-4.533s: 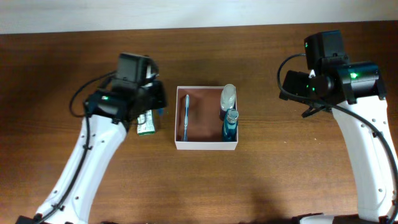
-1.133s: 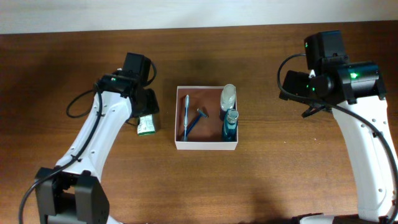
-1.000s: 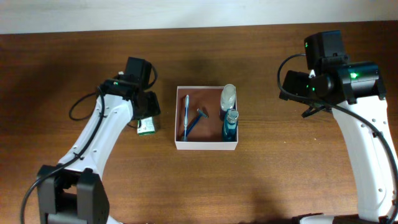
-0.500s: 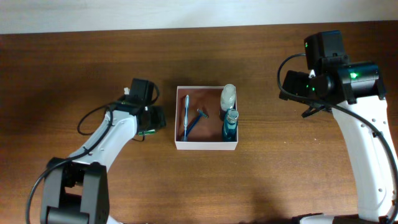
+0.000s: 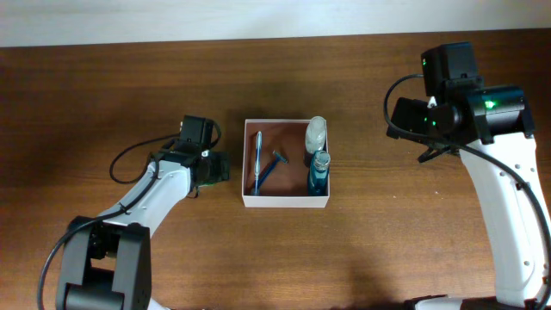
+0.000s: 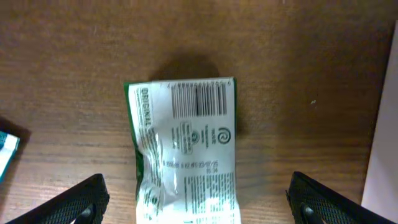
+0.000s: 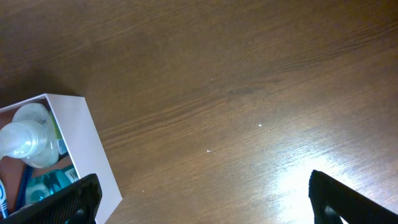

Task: Pack container
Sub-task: 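Move the left gripper toward the green-and-white soap wrapper, then lower the left gripper and close it on the soap wrapper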

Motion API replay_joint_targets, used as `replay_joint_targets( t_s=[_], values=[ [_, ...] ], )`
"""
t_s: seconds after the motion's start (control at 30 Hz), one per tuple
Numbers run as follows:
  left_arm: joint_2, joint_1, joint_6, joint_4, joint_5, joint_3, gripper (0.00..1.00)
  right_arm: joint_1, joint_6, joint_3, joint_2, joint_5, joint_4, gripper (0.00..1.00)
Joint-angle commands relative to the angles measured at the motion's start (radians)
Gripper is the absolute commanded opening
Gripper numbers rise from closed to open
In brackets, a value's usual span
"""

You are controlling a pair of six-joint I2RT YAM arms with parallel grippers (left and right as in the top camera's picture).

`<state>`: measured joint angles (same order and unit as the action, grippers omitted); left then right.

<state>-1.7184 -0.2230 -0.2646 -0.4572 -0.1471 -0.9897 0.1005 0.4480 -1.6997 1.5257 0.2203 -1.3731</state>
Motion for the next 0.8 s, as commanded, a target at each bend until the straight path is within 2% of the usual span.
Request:
replay_joint_targets(
  t_s=[0.0, 0.2, 0.3, 0.33, 0.77],
  values=[
    [0.016, 0.003, 0.027, 0.009, -0.007, 0.006, 0.93, -0.003, 0.001, -0.013, 0.003, 0.009, 0.0, 0.98],
    [0.016, 0.003, -0.011, 0.012, -0.007, 0.006, 0.92, -0.003, 0.001, -0.013, 0.003, 0.009, 0.0, 0.98],
    [0.016, 0.003, -0.011, 0.016, -0.007, 0.006, 0.89, -0.003, 0.001, -0.013, 0.003, 0.009, 0.0, 0.98],
    [0.016, 0.003, -0.011, 0.016, -0.008, 0.007, 0.85, -0.003, 0.001, -0.013, 0.003, 0.009, 0.0, 0.98],
    [-0.051, 0.003, -0.011, 0.058, -0.008, 0.023, 0.85, -0.003, 0.001, -0.013, 0.003, 0.009, 0.0, 0.98]
  ],
)
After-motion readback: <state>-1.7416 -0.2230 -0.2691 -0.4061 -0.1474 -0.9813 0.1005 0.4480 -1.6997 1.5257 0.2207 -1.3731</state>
